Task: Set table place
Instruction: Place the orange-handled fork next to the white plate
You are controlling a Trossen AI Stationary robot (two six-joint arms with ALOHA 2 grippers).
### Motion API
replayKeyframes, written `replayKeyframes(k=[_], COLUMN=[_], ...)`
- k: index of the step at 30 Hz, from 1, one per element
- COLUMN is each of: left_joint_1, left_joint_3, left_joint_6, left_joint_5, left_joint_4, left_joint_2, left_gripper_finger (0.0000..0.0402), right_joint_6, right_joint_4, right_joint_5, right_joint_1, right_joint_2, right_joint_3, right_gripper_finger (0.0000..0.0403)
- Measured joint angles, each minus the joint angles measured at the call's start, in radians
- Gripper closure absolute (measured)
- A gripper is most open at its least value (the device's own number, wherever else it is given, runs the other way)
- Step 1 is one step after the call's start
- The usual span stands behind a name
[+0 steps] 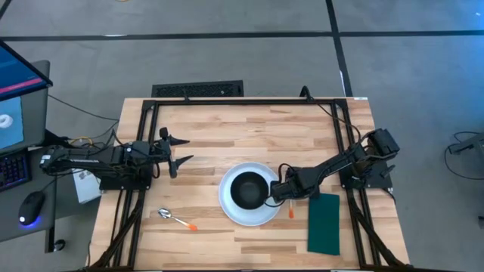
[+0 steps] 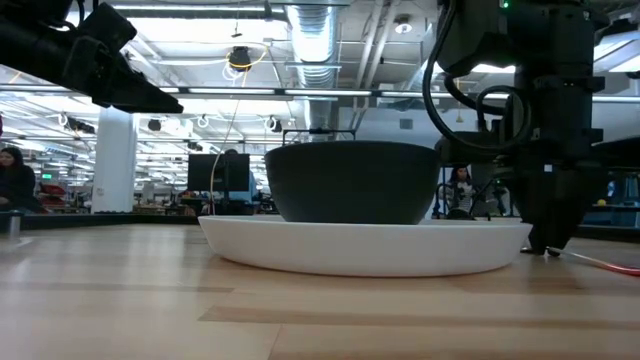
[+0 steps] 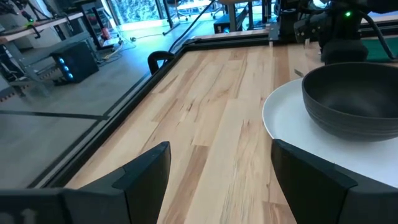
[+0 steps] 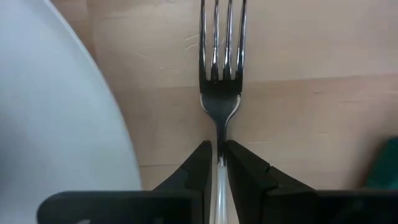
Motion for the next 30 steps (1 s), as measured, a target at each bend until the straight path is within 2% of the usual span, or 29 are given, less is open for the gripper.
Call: replayKeyframes(k=[30], left_joint_1=[0.000], left_joint_3=[0.000], left_joint_6=[-0.005], left_joint_5=[0.000], left_joint_4=[-0.014], left_joint_2=[0.000], left_gripper_finger=[0.0134], right_joint_6=[0.016], right_joint_4=[0.012], right_joint_5=[0.002], right_joint_1=[0.000], right_joint_2=[-0.001], right_joint_3=[0.000], right_gripper_finger=[0.0330])
